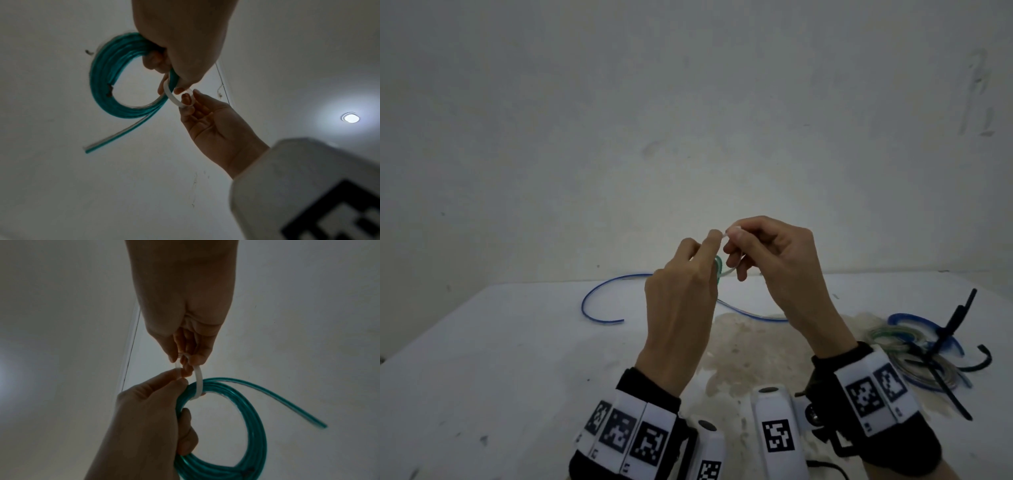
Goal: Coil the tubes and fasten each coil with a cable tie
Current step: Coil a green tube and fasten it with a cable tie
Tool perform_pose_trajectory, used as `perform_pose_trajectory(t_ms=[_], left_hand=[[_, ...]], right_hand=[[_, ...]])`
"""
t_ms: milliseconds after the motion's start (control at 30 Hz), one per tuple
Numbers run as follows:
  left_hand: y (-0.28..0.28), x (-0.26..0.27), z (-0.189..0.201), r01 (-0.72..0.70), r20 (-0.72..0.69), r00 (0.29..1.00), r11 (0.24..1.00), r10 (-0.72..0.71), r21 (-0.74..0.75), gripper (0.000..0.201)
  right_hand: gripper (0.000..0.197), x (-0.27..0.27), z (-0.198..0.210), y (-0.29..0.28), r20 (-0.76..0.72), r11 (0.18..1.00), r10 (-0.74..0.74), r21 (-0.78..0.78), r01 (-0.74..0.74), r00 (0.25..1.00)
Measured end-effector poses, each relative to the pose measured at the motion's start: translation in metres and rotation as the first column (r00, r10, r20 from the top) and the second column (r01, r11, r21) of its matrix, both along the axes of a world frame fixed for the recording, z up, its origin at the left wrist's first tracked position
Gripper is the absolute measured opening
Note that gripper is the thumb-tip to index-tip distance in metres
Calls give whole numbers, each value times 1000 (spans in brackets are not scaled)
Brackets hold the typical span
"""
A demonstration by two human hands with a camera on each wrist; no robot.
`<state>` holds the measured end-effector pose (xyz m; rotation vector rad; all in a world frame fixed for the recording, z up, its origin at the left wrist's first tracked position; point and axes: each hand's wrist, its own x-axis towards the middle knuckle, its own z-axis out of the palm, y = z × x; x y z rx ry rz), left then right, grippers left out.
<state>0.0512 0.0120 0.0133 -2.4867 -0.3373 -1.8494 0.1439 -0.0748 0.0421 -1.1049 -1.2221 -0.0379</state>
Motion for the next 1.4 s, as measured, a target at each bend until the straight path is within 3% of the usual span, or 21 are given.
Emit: perform_pose_trajectory(t_ms=[133,233,400,500,633,833,1033,1133,1200,1267,1333,1400], left_hand=[[3,0,-2,-40,-18,999,999,41,16,23],[4,0,-3,-84,-34,996,995,85,45,35],[6,0,-4,-64,-46,996,990,70,122,39],[7,-5,1,-68,-62,995,992,75,105,25],[5,-11,10,-87,-56,994,995,90,53,18],[-2,-12,10,-82,-52,995,995,85,59,19],[-7,-15,9,-124,-108,986,990,130,59,15],[-5,-12,8,-39,-125,991,999,43,35,5],[-6,-12,11,66,-150,986,994,-78,-87,25],[-9,-15,17,170,-164,963,955,-214,-245,37],[-10,-19,21,301,-109,929,892,-355,-338,34],[-11,-23,25,363,-57,911,858,-409,-363,28]], right_hand=[[11,1,0,-1,55,999,-32,-35,34,998],[12,3,2,-3,126,995,-43,-88,54,991],[15,1,3,-6,143,990,-17,-139,37,990],[12,-2,4,-6,67,990,29,-142,-19,997],[10,-7,8,-7,-35,999,31,6,-31,999],[10,-9,11,-12,92,998,-55,45,51,994],[10,-7,9,-12,246,992,-76,-78,98,966],[10,0,9,-13,240,994,-44,-90,67,970],[11,5,9,-14,302,991,-107,-42,126,947],[12,9,8,-15,416,976,-201,9,217,887],[11,11,6,-14,515,959,-265,50,280,815],[11,10,6,-13,571,948,-301,91,305,764]])
